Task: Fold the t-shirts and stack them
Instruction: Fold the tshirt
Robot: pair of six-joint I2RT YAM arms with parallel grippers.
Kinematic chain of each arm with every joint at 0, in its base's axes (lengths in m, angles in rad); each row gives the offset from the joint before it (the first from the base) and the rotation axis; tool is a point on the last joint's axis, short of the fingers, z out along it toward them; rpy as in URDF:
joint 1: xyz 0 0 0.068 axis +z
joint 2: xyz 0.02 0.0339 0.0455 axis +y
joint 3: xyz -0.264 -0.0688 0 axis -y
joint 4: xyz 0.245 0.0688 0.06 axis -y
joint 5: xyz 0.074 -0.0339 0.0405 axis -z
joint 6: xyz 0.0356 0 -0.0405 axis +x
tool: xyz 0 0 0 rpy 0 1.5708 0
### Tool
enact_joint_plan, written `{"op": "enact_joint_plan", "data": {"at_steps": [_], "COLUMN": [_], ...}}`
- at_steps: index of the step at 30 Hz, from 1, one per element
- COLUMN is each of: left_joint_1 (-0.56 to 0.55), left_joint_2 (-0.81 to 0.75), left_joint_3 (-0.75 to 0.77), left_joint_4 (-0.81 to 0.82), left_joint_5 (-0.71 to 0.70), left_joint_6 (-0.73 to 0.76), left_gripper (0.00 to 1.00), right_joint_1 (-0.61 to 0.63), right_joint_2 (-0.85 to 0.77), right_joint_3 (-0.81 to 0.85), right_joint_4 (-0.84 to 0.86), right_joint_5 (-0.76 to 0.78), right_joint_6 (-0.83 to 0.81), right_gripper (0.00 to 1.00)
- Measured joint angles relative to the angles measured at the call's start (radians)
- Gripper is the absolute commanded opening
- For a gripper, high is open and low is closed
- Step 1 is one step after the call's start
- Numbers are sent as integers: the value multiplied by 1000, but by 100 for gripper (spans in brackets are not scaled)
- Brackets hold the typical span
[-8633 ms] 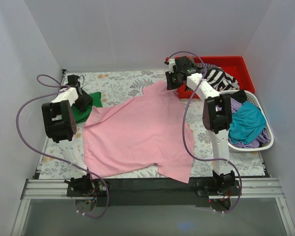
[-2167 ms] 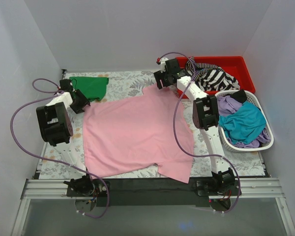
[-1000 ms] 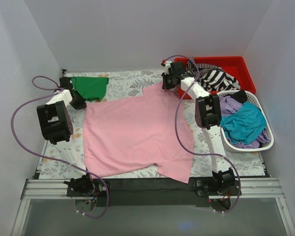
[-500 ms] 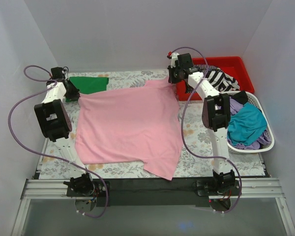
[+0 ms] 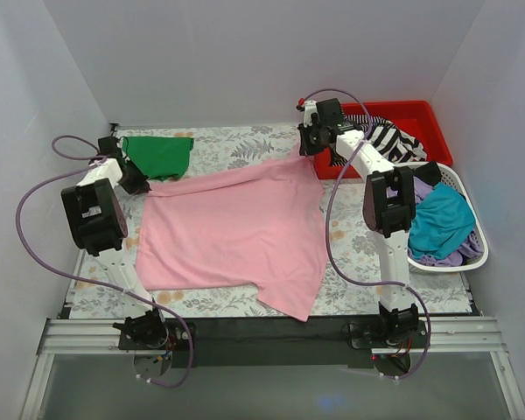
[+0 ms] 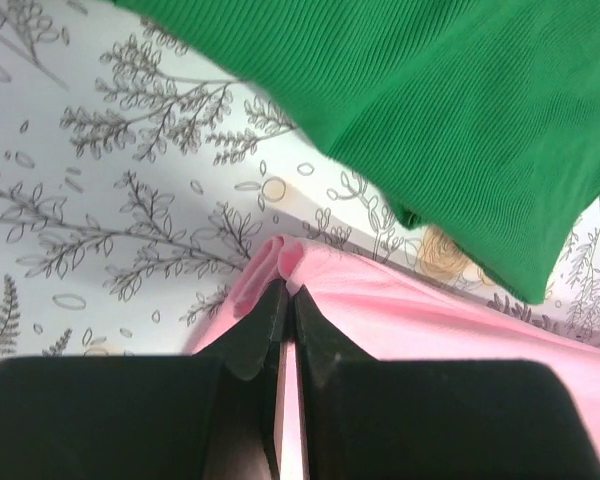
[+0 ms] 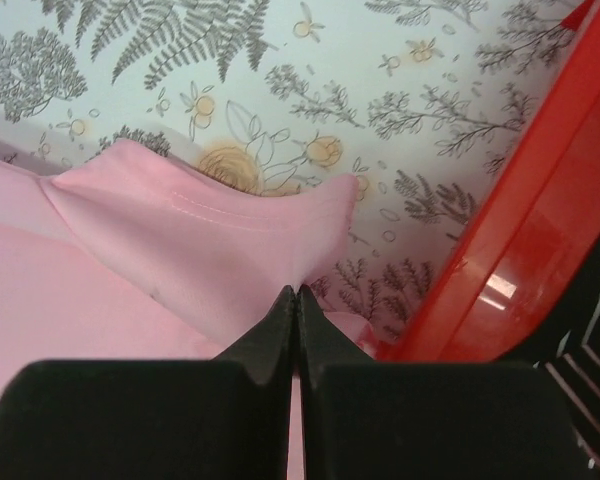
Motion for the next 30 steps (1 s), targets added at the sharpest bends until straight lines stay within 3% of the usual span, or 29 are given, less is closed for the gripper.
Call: {"op": "enact_joint_plan", "data": {"at_steps": [17,30], "left_joint_1": [2,2], "left_joint_2": [-128,-225], "left_joint_3": [-190,-243], "left_joint_4": [35,13], "left_joint_5": [48,-84], "left_joint_6": [-18,-19], "left_gripper": [0,0], "right_joint_1": [71,101], "right_joint_2": [-180,-349], "right_joint_3": [-303,-544], "right_joint_4": [-27,-41], "right_joint_5": [-27,138], "right_joint_6": [9,36], "right_gripper": [1,1]}}
